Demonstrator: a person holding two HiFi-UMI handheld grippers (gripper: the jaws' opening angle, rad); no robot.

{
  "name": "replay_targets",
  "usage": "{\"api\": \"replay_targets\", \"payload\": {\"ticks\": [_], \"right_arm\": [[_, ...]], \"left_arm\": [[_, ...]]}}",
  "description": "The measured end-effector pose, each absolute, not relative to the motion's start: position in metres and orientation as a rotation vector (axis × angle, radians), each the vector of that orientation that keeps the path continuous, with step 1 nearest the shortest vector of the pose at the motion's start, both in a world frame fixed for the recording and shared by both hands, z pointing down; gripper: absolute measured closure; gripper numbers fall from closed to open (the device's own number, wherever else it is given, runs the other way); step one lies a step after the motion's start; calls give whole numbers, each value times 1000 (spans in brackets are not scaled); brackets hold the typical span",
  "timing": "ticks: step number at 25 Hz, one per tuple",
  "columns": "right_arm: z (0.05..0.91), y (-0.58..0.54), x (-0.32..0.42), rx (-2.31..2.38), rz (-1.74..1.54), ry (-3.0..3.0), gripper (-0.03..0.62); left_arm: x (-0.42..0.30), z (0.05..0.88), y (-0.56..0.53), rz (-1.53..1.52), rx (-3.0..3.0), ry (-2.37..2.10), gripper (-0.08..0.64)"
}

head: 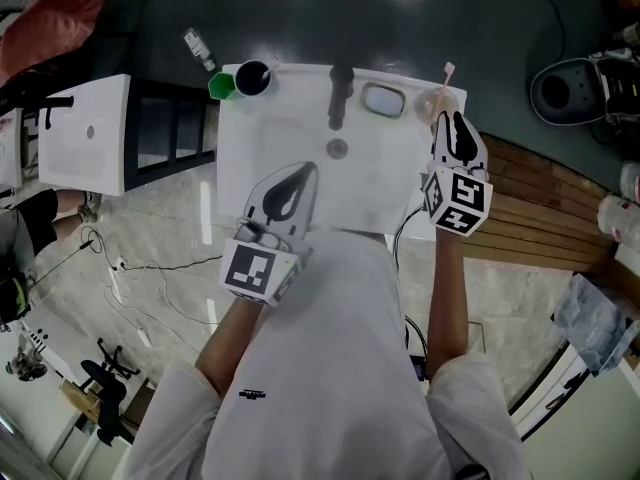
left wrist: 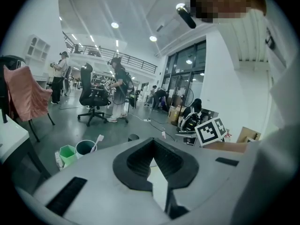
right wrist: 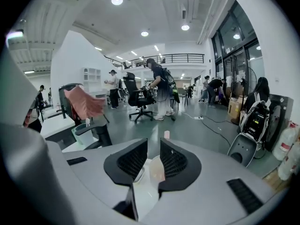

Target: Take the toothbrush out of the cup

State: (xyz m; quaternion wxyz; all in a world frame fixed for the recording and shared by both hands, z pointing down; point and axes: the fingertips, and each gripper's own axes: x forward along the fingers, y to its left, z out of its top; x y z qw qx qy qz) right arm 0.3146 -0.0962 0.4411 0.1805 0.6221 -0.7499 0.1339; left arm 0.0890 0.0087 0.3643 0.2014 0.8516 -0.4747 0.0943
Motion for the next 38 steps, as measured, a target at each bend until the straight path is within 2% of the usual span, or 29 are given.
{"api": "replay_targets", "payload": {"ticks": [20,24,38], "right_arm": [[517,-176,333,1692,595,-1946,511],[524,-178,337,1699,603,-1905,574],[459,-162,333,1806,441,-2030,578]], "left_arm": [[77,382,-14,316,2328,-1324,560],[75,384,-16,312,2326,-1325,560],[72,370,-11,269,2350,-1355,560]]}}
